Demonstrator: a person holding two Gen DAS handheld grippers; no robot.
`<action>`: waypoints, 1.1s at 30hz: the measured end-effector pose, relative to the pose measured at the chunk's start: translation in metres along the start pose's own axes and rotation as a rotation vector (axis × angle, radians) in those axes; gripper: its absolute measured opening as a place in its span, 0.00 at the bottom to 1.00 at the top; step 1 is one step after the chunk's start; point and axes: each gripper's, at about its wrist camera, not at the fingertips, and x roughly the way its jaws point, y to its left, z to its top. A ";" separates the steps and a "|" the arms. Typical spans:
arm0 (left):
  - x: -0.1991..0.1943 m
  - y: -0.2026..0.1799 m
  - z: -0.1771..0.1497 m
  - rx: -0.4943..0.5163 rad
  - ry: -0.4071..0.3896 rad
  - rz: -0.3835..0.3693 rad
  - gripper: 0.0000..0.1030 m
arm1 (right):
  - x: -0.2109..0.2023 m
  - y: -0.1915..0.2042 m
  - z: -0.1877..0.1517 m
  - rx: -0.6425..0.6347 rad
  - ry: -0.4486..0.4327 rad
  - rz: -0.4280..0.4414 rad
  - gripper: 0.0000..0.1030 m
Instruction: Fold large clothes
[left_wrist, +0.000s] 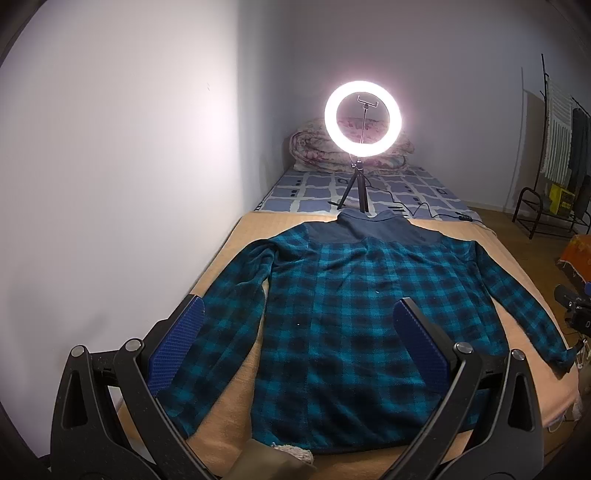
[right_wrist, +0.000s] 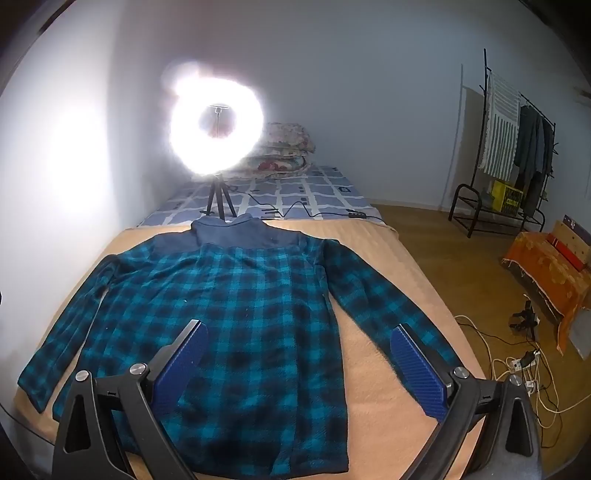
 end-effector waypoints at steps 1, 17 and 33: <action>0.000 0.000 0.000 0.001 0.000 0.001 1.00 | 0.000 0.000 0.000 0.001 -0.001 0.000 0.98; 0.001 0.004 0.004 0.001 -0.004 0.002 1.00 | -0.001 -0.003 0.000 0.005 -0.003 -0.001 0.98; -0.004 0.005 0.011 0.008 -0.024 0.017 1.00 | -0.004 -0.008 0.000 0.006 -0.007 -0.008 0.98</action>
